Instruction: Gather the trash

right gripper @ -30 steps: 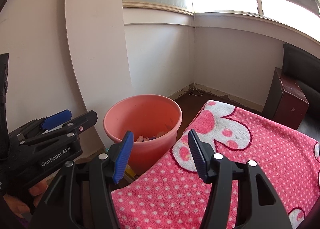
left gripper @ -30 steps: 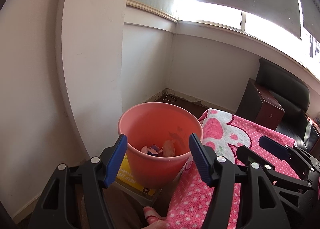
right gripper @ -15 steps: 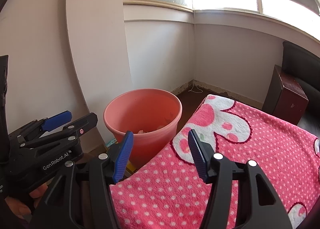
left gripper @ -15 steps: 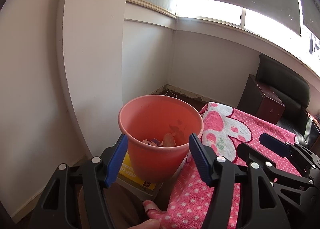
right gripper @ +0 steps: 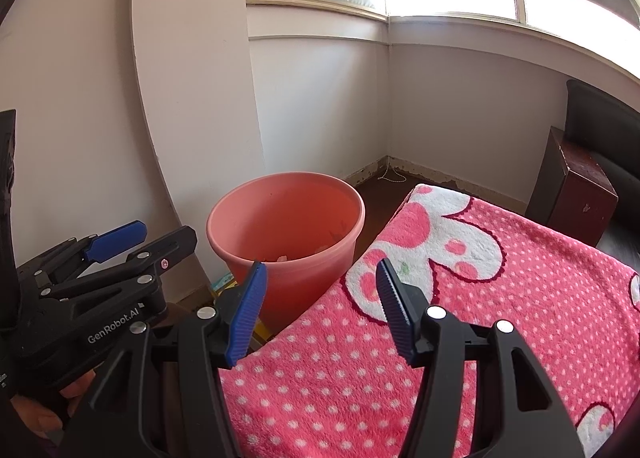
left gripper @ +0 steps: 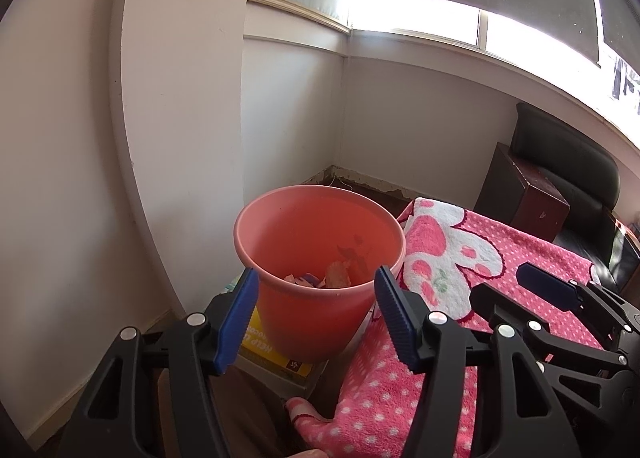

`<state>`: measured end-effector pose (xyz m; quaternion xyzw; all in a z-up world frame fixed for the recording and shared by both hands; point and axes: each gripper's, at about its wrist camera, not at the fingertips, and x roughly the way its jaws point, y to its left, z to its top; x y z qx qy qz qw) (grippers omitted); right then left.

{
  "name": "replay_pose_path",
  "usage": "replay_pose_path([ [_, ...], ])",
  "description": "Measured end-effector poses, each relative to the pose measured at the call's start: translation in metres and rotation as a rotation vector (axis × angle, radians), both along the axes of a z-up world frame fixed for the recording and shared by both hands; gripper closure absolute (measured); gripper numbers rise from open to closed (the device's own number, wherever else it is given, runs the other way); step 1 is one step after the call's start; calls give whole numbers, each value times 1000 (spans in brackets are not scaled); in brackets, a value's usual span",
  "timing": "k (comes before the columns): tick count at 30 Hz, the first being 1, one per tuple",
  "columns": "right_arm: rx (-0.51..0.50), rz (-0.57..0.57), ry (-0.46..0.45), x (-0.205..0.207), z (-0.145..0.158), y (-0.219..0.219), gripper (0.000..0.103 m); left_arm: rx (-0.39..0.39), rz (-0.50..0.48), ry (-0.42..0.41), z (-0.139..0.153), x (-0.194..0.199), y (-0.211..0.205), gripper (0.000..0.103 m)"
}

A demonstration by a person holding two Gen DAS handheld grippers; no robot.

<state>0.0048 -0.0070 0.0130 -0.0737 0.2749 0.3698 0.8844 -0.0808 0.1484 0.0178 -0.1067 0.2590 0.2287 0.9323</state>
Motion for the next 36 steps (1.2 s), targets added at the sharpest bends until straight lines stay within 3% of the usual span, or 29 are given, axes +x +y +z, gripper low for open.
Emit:
replay_pose_path([
  [36,8,-4,21,1,-7,-11,46,23,-25,29,-2,4,-8,45],
])
